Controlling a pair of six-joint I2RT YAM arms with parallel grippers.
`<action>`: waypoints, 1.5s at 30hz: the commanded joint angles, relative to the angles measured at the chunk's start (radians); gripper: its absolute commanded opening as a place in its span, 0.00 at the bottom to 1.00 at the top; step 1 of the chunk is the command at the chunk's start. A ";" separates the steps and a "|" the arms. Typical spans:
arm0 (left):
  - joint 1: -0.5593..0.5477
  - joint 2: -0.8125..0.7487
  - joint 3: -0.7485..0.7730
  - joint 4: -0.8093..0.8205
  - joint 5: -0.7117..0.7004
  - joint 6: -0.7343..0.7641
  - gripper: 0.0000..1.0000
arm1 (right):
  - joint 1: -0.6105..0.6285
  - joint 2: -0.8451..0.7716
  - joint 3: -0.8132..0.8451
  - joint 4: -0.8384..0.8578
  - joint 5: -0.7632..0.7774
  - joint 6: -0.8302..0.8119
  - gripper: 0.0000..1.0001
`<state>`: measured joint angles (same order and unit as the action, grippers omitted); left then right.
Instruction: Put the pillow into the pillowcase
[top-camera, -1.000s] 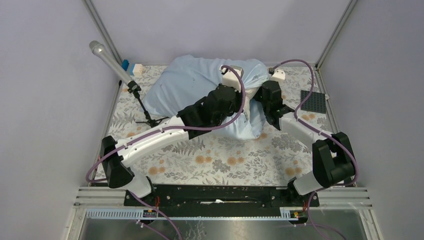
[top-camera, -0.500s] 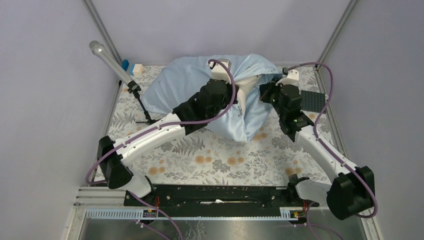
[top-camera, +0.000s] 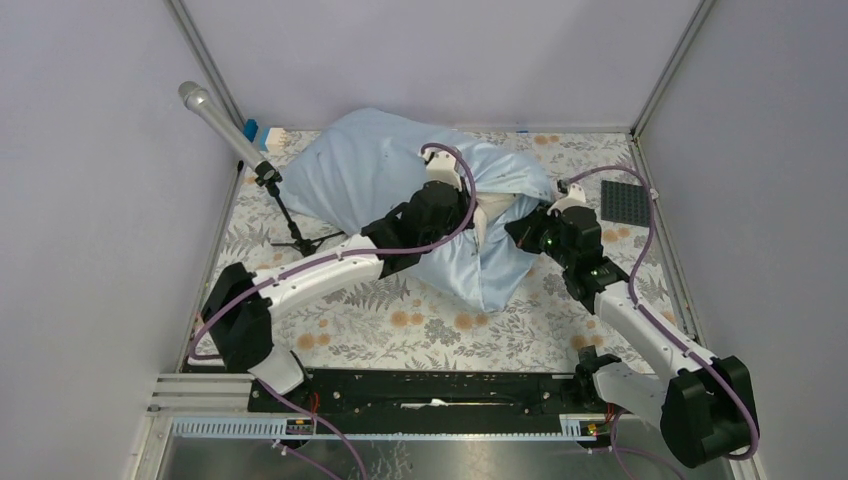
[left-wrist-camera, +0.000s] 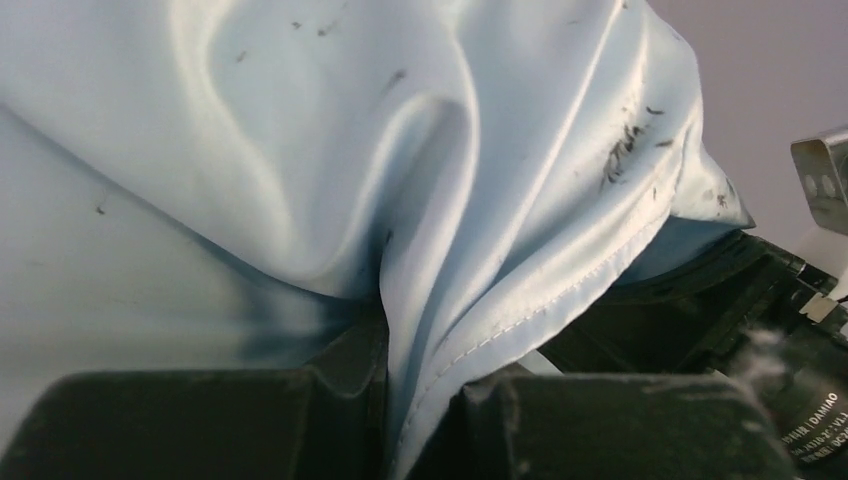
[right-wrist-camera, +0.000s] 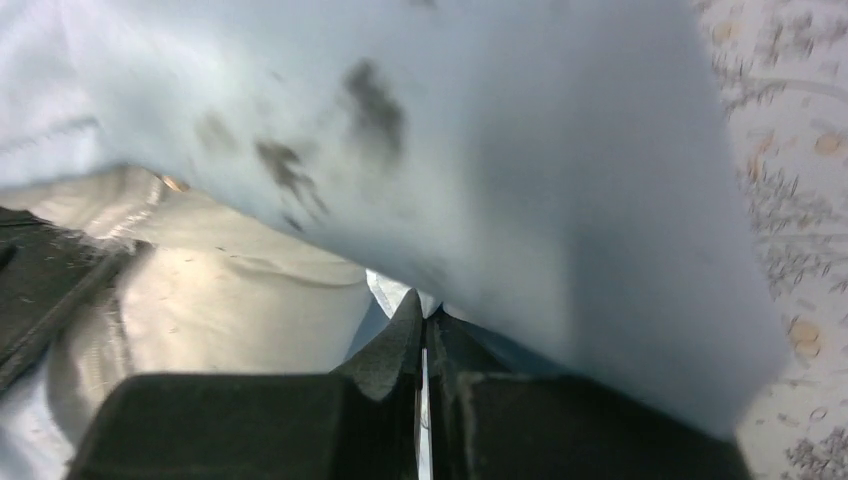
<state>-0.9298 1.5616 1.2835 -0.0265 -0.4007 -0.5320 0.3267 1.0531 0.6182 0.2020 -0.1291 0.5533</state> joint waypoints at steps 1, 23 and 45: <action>0.035 0.045 -0.072 0.109 -0.011 -0.073 0.00 | -0.012 -0.013 -0.054 0.036 -0.091 0.095 0.00; 0.071 0.311 -0.199 0.149 0.218 -0.242 0.00 | -0.020 -0.089 -0.255 -0.094 0.071 0.263 0.25; 0.071 0.298 -0.183 0.159 0.224 -0.235 0.00 | 0.248 0.171 0.030 -0.268 0.451 0.291 0.43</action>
<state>-0.8814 1.8301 1.1191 0.2001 -0.1528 -0.7601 0.5591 1.1679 0.5797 -0.0162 0.2211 0.8459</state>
